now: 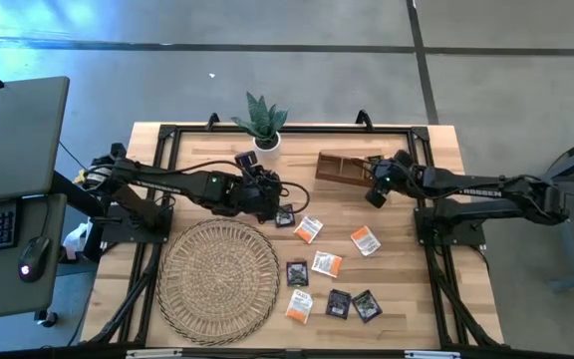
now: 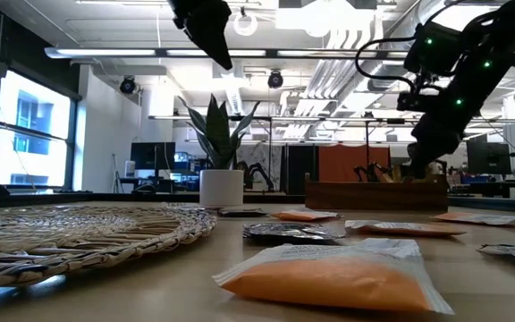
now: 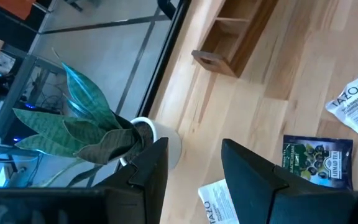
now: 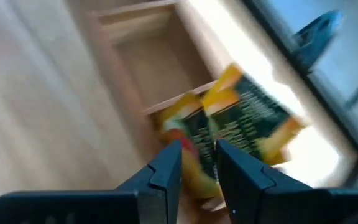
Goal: Pick & Place Tea
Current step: Put the orange tea bag into the right section of the wooden organizer, then adjust the wooden organizer
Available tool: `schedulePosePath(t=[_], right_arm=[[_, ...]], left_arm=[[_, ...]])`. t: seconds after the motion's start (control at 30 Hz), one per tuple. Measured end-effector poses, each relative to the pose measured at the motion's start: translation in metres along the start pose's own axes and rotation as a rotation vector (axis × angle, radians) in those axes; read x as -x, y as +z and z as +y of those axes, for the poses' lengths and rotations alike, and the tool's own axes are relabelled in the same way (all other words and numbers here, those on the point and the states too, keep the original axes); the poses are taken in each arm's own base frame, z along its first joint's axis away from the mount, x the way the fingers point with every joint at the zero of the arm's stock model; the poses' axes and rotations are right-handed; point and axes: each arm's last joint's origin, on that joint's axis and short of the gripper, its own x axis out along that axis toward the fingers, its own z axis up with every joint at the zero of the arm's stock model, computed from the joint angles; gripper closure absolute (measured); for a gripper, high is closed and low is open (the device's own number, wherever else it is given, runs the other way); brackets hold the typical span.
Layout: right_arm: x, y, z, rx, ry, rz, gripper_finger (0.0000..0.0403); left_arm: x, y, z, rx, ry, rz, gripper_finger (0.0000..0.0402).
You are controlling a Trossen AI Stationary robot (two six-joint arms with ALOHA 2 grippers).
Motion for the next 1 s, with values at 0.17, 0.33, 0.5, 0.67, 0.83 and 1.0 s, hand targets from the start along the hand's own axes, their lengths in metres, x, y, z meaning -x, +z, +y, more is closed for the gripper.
schedulePosePath(t=[0.17, 0.33, 0.5, 0.67, 0.83, 1.0], right_arm=[[0.000, -0.003, 0.000, -0.023, -0.012, 0.029, 0.0308], [0.001, 0.003, -0.006, 0.000, -0.232, -0.037, 0.0308], [0.002, 0.011, -0.005, 0.007, -0.220, -0.109, 0.0308], [0.003, 0.014, 0.003, -0.020, -0.029, -0.145, 0.0309], [-0.002, 0.007, 0.004, -0.005, -0.080, -0.071, 0.0339], [-0.016, -0.001, 0.007, -0.037, -0.054, 0.040, 0.0396]], left_arm=[[0.000, 0.000, 0.000, -0.001, 0.001, 0.000, 0.0255], [0.000, 0.000, 0.000, -0.002, 0.006, -0.001, 0.0255], [0.000, 0.000, 0.000, -0.002, 0.002, 0.000, 0.0255], [0.000, -0.001, 0.000, -0.007, -0.001, 0.005, 0.0255], [0.000, -0.001, 0.000, -0.007, -0.001, 0.005, 0.0255], [0.000, -0.001, 0.000, -0.007, -0.003, 0.005, 0.0255]])
